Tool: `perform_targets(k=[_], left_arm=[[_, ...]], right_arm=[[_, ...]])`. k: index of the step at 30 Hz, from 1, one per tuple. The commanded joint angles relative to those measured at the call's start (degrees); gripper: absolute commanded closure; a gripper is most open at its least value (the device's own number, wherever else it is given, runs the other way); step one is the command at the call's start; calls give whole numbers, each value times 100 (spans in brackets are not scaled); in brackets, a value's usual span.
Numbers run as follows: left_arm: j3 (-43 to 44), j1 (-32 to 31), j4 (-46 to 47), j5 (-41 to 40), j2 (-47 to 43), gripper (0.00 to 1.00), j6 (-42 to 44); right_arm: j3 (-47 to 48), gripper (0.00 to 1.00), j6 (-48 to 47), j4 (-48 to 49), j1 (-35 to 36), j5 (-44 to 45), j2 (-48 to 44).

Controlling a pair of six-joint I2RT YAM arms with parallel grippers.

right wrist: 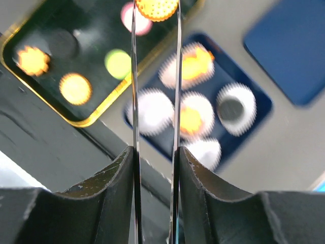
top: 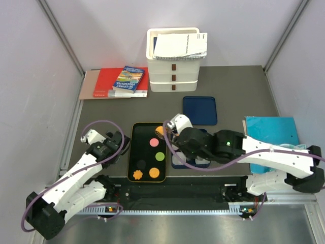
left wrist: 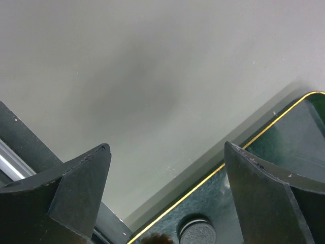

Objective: Pack the cookies

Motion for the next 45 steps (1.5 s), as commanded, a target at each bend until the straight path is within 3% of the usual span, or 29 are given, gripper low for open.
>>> perform_targets(k=[1, 13, 36, 45], left_arm=[[-84, -16, 311, -30, 138, 3, 170], [57, -16, 884, 330, 929, 5, 442], [-66, -16, 1042, 489, 929, 6, 601], [-84, -16, 1024, 480, 894, 6, 636]], right_arm=[[-268, 74, 597, -1229, -49, 406, -592], [-1051, 74, 1275, -1758, 126, -104, -1463], [-963, 72, 1336, -1380, 540, -570, -1165], [-937, 65, 1310, -1345, 549, -517, -1085]])
